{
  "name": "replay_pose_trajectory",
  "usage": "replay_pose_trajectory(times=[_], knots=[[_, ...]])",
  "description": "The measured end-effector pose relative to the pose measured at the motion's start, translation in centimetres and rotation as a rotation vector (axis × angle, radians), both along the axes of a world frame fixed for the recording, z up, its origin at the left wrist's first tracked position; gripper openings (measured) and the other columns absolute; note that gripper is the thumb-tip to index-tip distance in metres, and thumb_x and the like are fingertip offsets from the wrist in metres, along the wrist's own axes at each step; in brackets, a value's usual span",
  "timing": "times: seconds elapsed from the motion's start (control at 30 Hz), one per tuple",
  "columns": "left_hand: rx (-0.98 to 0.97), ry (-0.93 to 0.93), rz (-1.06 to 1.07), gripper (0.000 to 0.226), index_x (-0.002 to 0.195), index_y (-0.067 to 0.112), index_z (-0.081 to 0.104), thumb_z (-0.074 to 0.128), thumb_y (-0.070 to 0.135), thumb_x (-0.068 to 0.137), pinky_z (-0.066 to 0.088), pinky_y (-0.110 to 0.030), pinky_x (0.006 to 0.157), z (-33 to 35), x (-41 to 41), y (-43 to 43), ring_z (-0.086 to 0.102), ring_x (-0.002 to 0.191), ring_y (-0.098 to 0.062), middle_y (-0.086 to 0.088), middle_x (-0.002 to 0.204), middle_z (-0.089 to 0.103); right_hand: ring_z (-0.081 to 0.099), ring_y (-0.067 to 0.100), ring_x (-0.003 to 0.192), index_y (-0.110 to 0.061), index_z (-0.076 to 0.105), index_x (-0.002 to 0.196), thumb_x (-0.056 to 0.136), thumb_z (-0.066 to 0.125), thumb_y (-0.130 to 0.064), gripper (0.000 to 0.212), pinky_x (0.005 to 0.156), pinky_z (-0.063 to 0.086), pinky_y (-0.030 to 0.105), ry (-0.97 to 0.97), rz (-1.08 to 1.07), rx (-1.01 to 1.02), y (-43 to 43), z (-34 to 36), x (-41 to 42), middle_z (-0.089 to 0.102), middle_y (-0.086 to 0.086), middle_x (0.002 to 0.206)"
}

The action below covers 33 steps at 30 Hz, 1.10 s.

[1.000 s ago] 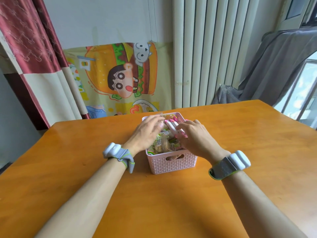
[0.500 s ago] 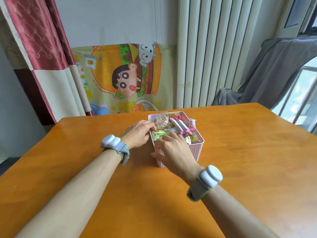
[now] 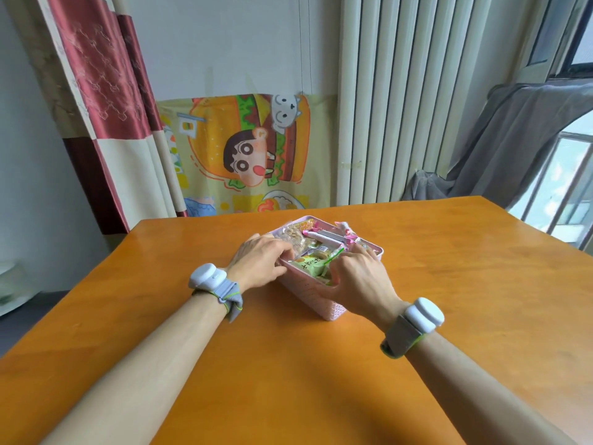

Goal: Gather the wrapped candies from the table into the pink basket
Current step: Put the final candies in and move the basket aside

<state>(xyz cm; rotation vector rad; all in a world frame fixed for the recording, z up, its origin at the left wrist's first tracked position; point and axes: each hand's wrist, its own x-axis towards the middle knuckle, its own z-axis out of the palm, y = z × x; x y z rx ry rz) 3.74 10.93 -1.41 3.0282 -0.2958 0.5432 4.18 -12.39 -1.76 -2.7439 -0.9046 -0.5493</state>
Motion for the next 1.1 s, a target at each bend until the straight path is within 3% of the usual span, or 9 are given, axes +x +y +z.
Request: replay_pose_trajectory(times=[0.13, 0.3, 0.43, 0.5, 0.57, 0.67, 0.8, 0.97, 1.1], knots=[[0.002, -0.074, -0.053, 0.022, 0.089, 0.03, 0.064, 0.079, 0.041, 0.078, 0.042, -0.03, 0.082, 0.4, -1.7, -2.1, 0.061, 0.087, -0.009, 0.015, 0.087, 0.066, 0.054, 0.022, 0.097, -0.02, 0.065, 0.073, 0.076, 0.071, -0.055, 0.035, 0.083, 0.045, 0.038, 0.024, -0.048, 0.0, -2.5, 0.0, 0.0, 0.069, -0.004, 0.083], [-0.028, -0.059, -0.075, 0.025, 0.083, 0.027, 0.066, 0.082, 0.044, 0.074, 0.047, -0.026, 0.07, 0.7, -1.6, -5.2, 0.062, 0.079, -0.008, 0.014, 0.076, 0.067, 0.056, 0.025, 0.097, -0.02, 0.067, 0.079, 0.074, 0.078, -0.051, 0.033, 0.08, 0.046, 0.039, 0.013, -0.153, 0.009, -4.5, 0.2, 1.0, 0.072, -0.003, 0.091], [-0.229, 0.073, -0.098, 0.03, 0.08, 0.027, 0.069, 0.08, 0.055, 0.073, 0.046, -0.02, 0.066, 1.2, 0.2, -6.4, 0.062, 0.07, 0.002, 0.017, 0.068, 0.066, 0.057, 0.026, 0.093, -0.02, 0.068, 0.079, 0.077, 0.078, -0.042, 0.024, 0.078, 0.048, 0.039, -0.015, -0.235, 0.034, -5.9, 0.0, 2.4, 0.073, -0.002, 0.09], [-0.285, 0.042, -0.099, 0.024, 0.084, 0.028, 0.069, 0.071, 0.052, 0.084, 0.046, -0.023, 0.068, 1.6, 1.9, -6.8, 0.064, 0.079, -0.004, 0.016, 0.077, 0.066, 0.058, 0.027, 0.091, -0.02, 0.069, 0.079, 0.076, 0.079, -0.04, 0.023, 0.075, 0.048, 0.038, -0.017, -0.248, 0.054, -6.2, -0.1, 2.9, 0.072, -0.001, 0.089], [-0.232, 0.003, -0.068, 0.014, 0.098, 0.026, 0.068, 0.061, 0.037, 0.094, 0.047, -0.032, 0.08, 1.9, 4.1, -6.9, 0.062, 0.097, -0.017, 0.008, 0.096, 0.064, 0.058, 0.026, 0.088, -0.019, 0.069, 0.077, 0.075, 0.081, -0.039, 0.023, 0.072, 0.048, 0.037, -0.037, -0.245, 0.048, -6.2, -0.4, 3.3, 0.071, -0.002, 0.085], [-0.134, 0.03, 0.029, 0.031, 0.127, 0.02, 0.063, 0.05, 0.018, 0.098, 0.042, -0.041, 0.102, 2.4, 7.6, -6.5, 0.053, 0.121, -0.027, -0.004, 0.128, 0.06, 0.058, 0.025, 0.085, -0.018, 0.068, 0.077, 0.073, 0.083, -0.039, 0.026, 0.071, 0.05, 0.037, -0.059, -0.221, 0.041, -6.0, -0.7, 3.7, 0.07, -0.002, 0.083], [-0.145, 0.099, 0.106, 0.04, 0.137, 0.02, 0.058, 0.055, 0.014, 0.098, 0.042, -0.041, 0.107, 3.0, 11.2, -5.9, 0.051, 0.132, -0.03, -0.009, 0.14, 0.058, 0.056, 0.024, 0.084, -0.017, 0.067, 0.078, 0.073, 0.082, -0.042, 0.029, 0.069, 0.05, 0.036, -0.068, -0.2, 0.053, -6.2, -0.9, 4.0, 0.069, -0.002, 0.08], [-0.248, 0.164, 0.091, 0.024, 0.113, 0.023, 0.073, 0.07, 0.018, 0.09, 0.051, -0.036, 0.094, 2.5, 12.3, -5.2, 0.065, 0.109, -0.024, -0.001, 0.111, 0.073, 0.057, 0.026, 0.084, -0.017, 0.067, 0.077, 0.073, 0.083, -0.038, 0.026, 0.069, 0.05, 0.038, -0.075, -0.173, 0.051, -6.2, -0.9, 4.0, 0.07, -0.001, 0.082], [-0.219, 0.09, 0.095, 0.021, 0.106, 0.026, 0.067, 0.071, 0.02, 0.087, 0.052, -0.038, 0.085, 3.0, 11.3, -3.5, 0.064, 0.097, -0.023, 0.006, 0.094, 0.069, 0.055, 0.026, 0.081, -0.016, 0.066, 0.073, 0.07, 0.084, -0.041, 0.031, 0.062, 0.047, 0.034, -0.072, -0.165, 0.077, -6.2, -0.9, 4.3, 0.068, -0.001, 0.077]])
